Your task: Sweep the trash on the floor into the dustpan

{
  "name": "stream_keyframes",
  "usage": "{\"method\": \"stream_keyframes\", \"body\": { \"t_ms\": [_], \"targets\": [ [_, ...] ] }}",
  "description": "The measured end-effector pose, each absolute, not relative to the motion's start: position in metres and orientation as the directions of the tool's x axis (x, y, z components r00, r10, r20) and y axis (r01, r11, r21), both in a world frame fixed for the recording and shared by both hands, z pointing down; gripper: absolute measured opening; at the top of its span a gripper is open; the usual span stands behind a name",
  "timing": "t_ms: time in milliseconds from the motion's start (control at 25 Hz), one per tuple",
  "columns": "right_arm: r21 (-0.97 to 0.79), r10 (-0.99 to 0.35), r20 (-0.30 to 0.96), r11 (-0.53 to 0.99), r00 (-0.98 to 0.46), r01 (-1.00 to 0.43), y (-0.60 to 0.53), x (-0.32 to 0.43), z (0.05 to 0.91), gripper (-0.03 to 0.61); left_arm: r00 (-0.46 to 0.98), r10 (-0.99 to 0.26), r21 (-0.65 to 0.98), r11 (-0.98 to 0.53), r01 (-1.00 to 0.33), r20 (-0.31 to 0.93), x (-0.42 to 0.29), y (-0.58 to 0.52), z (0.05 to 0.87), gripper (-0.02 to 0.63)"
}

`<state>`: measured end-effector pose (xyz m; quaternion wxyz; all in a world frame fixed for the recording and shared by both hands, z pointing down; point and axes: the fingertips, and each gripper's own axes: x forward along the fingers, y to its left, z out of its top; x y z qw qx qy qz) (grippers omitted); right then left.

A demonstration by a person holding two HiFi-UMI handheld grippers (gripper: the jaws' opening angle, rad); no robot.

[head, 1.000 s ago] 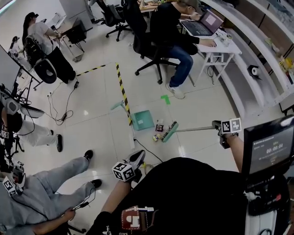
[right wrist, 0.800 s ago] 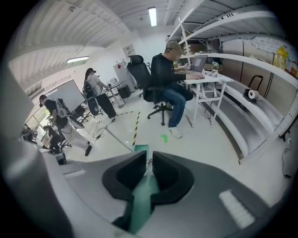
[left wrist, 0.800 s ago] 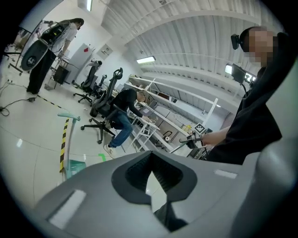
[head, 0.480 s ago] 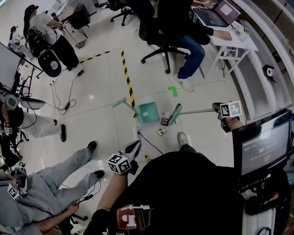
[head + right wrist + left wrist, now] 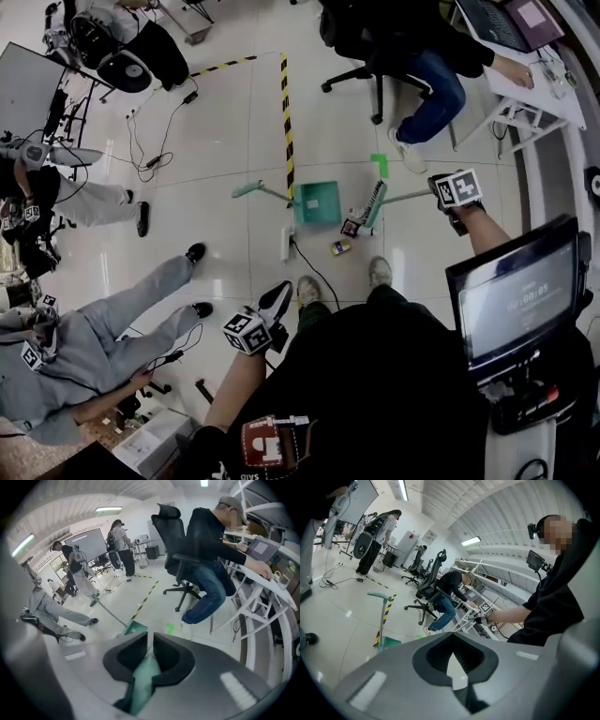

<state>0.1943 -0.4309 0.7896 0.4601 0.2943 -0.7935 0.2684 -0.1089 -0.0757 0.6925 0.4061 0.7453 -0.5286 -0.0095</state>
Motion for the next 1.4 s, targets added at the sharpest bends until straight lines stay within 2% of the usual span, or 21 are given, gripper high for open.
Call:
{"method": "stream_keyframes", "body": {
  "t_ms": [360,840,1040,1200,1400],
  "targets": [
    [-0.074,-0.176,0.939,0.737,-0.297,-0.672,-0.428,0.127,0.847,0.037,0.492,-0.771,0.650,-0.136,-0.748,0.405,-0.147,-0.063,0.716,-0.002],
    [-0.017,-0.148,0.957,0.828,-0.248,-0.560,-0.440,-0.022,0.890,0.034,0.394,-0.827,0.675,-0.024,-0.738,0.402,-0.207,0.009,0.733,-0.002],
    [-0.008,-0.156,0.947,0.862,-0.280,-0.506,-0.434,-0.077,0.890,0.028,0.358,-0.840,0.692,0.028,-0.721,0.407,-0.221,0.029,0.743,-0.002],
    [-0.039,-0.157,0.911,0.887,-0.381,-0.460,-0.419,-0.108,0.878,0.023,0.341,-0.851,0.692,0.035,-0.721,0.399,-0.229,0.030,0.743,-0.002],
    [-0.146,-0.137,0.877,0.837,-0.461,-0.527,-0.417,-0.096,0.858,0.021,0.347,-0.855,0.681,0.011,-0.732,0.387,-0.235,0.016,0.740,-0.002]
  ]
}}
